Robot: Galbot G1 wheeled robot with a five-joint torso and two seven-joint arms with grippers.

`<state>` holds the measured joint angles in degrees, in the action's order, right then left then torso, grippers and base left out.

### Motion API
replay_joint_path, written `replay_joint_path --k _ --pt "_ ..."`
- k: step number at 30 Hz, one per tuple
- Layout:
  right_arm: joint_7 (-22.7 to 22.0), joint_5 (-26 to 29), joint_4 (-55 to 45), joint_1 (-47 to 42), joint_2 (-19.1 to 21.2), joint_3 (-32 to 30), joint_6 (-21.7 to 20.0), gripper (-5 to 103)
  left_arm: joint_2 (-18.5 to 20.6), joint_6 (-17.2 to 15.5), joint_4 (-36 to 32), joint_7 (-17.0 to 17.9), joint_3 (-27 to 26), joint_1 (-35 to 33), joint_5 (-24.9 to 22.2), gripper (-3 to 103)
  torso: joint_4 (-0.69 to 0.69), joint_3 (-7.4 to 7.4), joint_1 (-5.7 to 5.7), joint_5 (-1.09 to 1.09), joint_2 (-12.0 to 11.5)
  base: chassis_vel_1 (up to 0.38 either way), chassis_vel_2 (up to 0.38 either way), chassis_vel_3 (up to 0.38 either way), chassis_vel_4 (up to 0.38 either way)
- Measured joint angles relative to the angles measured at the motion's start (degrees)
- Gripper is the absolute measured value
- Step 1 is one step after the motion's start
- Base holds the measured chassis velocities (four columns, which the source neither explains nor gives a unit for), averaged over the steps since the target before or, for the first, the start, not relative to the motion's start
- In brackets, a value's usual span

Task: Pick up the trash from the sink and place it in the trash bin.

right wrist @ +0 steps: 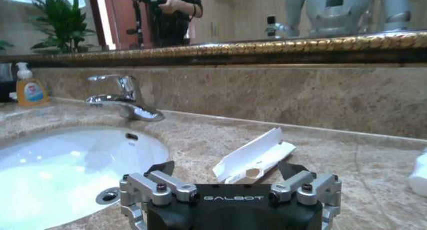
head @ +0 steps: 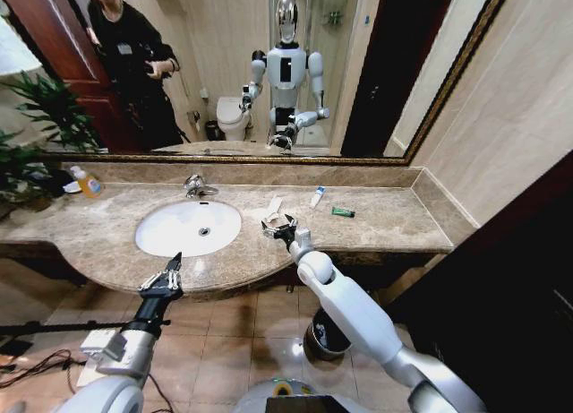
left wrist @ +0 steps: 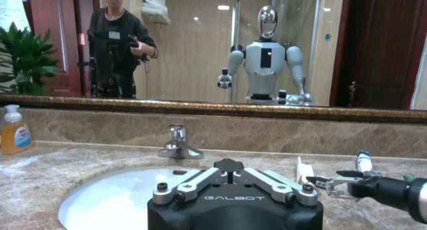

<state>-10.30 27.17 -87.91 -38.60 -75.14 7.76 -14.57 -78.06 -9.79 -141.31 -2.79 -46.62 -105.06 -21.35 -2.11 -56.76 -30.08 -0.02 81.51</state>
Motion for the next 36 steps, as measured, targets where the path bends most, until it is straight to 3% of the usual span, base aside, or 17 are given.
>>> replay_joint_path --k 5,7,9,13,15,16,20,28,30,32,36 --pt "0.9 0.3 3.1 2.0 -1.3 0.5 0.1 101 0.0 0.0 0.0 0.0 0.0 0.0 0.0 0 0.0 0.0 0.0 0.01 0.0 0.0 0.0 0.0 0.0" --pt "1.0 0.3 4.1 2.5 -2.0 0.5 0.0 94 0.0 0.0 0.0 0.0 0.0 0.0 0.0 0 0.0 0.0 0.0 0.01 0.0 0.0 0.0 0.0 0.0" --pt "1.0 0.3 4.4 2.6 -2.2 0.5 0.0 94 0.0 0.0 0.0 0.0 0.0 0.0 0.0 0 0.0 0.0 0.0 0.01 0.0 0.0 0.0 0.0 0.0" --pt "1.1 0.3 6.2 3.1 -2.8 0.7 -0.4 77 0.0 0.0 0.0 0.0 0.0 0.0 0.0 0 0.0 0.0 0.0 0.02 0.0 0.0 0.0 0.0 0.0" --pt "1.1 0.0 6.8 3.3 -2.9 0.9 -0.4 61 0.0 0.0 0.0 0.0 0.0 0.0 0.0 0 0.0 0.0 0.0 0.02 0.0 0.0 0.0 0.0 0.0" --pt "1.1 0.0 6.8 3.3 -2.9 0.9 -0.4 61 0.0 0.0 0.0 0.0 0.0 0.0 0.0 0 0.0 0.0 0.0 0.02 0.0 0.0 0.0 0.0 0.0" --pt "1.2 -0.7 7.4 3.6 -2.8 1.1 -0.1 44 0.0 0.0 0.0 0.0 0.0 0.0 0.0 0 0.0 0.0 0.0 0.02 0.0 0.0 0.0 0.0 0.0" --pt "1.4 -1.2 8.0 3.6 -2.9 1.3 0.3 43 0.0 0.0 0.0 0.0 0.0 0.0 0.0 0 0.0 0.0 0.0 0.02 0.0 0.0 0.0 0.0 0.0" --pt "1.4 -1.3 8.1 3.6 -2.9 1.3 0.3 39 0.0 0.0 0.0 0.0 0.0 0.0 0.0 0 0.0 0.0 0.0 0.02 0.0 0.0 0.0 0.0 0.0" --pt "1.4 -1.3 8.1 3.3 -3.0 1.3 0.4 28 0.0 0.0 0.0 0.0 0.0 0.0 0.0 0 0.0 0.0 0.0 0.02 0.0 0.0 0.0 0.0 0.0" --pt "1.6 -1.3 8.1 2.9 -3.0 1.2 0.5 19 0.0 0.0 0.0 0.0 0.0 0.0 0.0 0 0.0 0.01 0.01 0.02 0.0 0.0 0.0 0.0 0.0"
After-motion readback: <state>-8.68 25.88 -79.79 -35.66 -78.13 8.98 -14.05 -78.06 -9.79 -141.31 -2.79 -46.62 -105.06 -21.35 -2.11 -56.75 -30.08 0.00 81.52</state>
